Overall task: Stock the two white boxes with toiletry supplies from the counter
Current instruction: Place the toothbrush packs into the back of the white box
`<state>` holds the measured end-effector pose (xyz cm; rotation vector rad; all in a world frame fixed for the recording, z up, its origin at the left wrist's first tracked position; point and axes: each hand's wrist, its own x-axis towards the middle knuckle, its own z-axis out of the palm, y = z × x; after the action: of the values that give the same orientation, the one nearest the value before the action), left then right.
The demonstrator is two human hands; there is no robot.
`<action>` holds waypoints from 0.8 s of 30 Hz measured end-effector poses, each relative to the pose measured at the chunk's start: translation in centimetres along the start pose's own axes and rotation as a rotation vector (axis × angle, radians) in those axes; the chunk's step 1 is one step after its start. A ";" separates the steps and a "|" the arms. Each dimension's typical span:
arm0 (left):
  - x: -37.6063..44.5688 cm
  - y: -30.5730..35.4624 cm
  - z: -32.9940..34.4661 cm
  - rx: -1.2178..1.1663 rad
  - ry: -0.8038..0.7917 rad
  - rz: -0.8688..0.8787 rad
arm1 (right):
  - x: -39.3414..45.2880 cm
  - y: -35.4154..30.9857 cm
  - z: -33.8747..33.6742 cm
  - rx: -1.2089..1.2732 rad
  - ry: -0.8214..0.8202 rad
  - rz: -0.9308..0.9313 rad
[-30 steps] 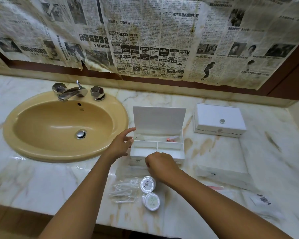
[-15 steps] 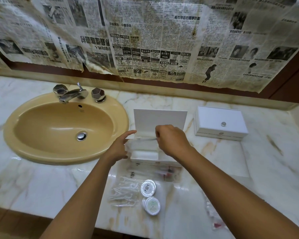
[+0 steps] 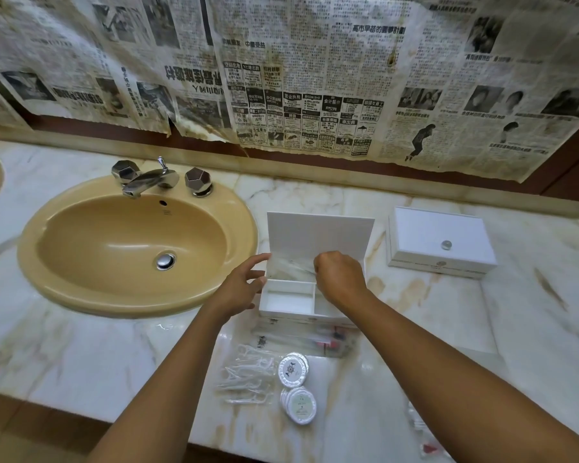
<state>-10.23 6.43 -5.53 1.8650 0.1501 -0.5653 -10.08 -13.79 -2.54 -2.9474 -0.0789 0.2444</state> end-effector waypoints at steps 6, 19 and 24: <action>0.0 0.0 -0.1 0.019 -0.002 0.009 | 1.2 0.2 0.2 0.087 -0.131 0.060; 0.0 -0.1 0.1 0.018 0.000 0.026 | -0.1 -3.4 -0.3 0.169 -0.242 -0.194; 0.0 0.0 0.1 0.013 -0.004 0.020 | -0.2 -3.1 1.0 0.150 -0.371 -0.217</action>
<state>-10.29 6.33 -5.56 1.8756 0.1253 -0.5578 -10.53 -10.57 -2.88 -2.6804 -0.4070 0.7247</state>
